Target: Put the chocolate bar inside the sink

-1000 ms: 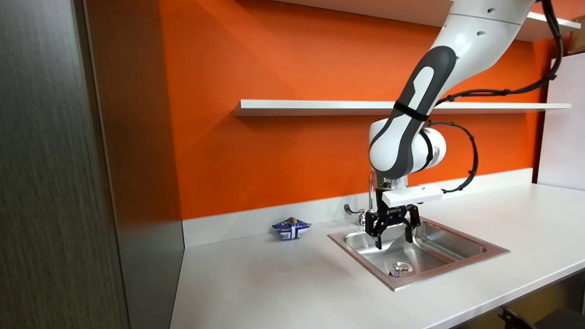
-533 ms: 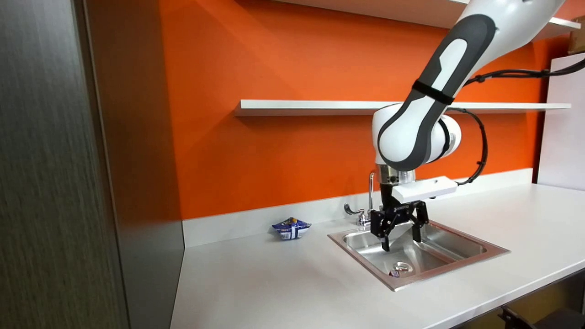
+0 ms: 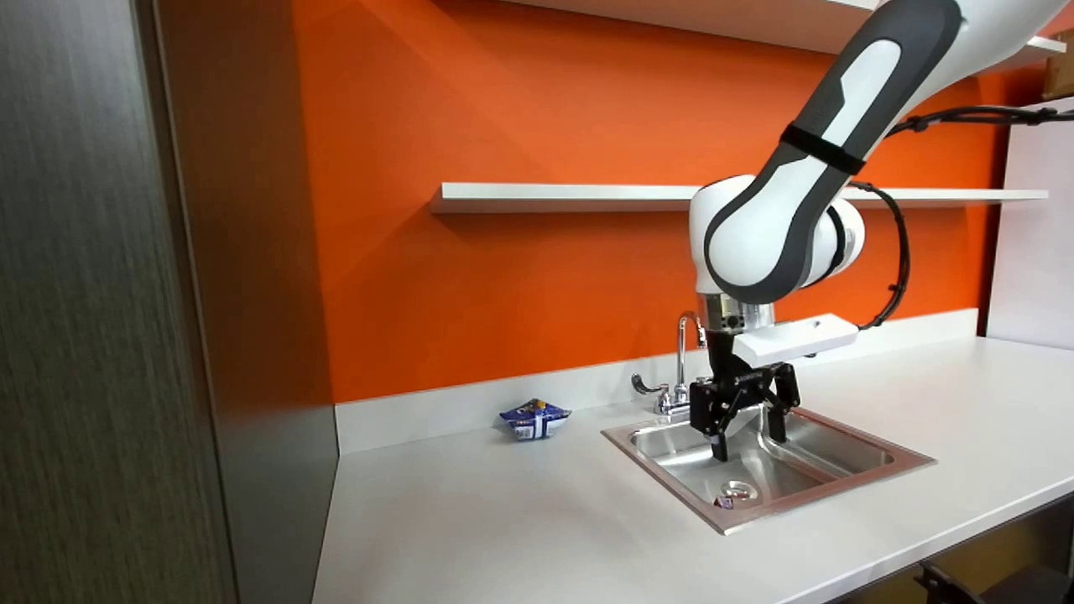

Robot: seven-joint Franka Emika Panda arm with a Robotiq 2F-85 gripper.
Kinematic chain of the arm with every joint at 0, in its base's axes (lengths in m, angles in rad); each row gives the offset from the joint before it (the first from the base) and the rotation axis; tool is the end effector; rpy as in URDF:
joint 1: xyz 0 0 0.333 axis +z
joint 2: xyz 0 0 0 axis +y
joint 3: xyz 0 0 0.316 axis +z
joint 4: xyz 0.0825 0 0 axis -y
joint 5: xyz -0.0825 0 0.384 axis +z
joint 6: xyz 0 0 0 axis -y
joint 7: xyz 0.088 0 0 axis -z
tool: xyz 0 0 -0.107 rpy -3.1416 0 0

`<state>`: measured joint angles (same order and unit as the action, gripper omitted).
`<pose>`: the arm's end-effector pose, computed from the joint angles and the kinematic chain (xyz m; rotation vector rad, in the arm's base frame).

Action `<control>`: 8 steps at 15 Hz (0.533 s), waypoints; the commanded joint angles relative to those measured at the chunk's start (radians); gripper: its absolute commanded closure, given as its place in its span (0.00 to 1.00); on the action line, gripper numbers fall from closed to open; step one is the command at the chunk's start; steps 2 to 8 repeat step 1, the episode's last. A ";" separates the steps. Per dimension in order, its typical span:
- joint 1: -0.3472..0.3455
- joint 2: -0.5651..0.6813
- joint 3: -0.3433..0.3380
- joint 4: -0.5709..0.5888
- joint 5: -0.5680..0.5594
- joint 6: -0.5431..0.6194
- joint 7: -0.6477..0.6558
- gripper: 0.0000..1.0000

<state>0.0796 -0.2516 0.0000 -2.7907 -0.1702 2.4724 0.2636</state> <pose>0.3663 0.0297 0.2773 3.0290 -0.0710 -0.0732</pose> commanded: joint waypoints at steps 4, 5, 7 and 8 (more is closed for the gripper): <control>-0.031 -0.001 0.033 0.000 0.014 -0.001 -0.011 0.00; -0.031 -0.001 0.033 0.000 0.014 -0.001 -0.011 0.00; -0.031 -0.001 0.033 0.000 0.014 -0.001 -0.011 0.00; -0.031 -0.001 0.033 0.000 0.014 -0.001 -0.011 0.00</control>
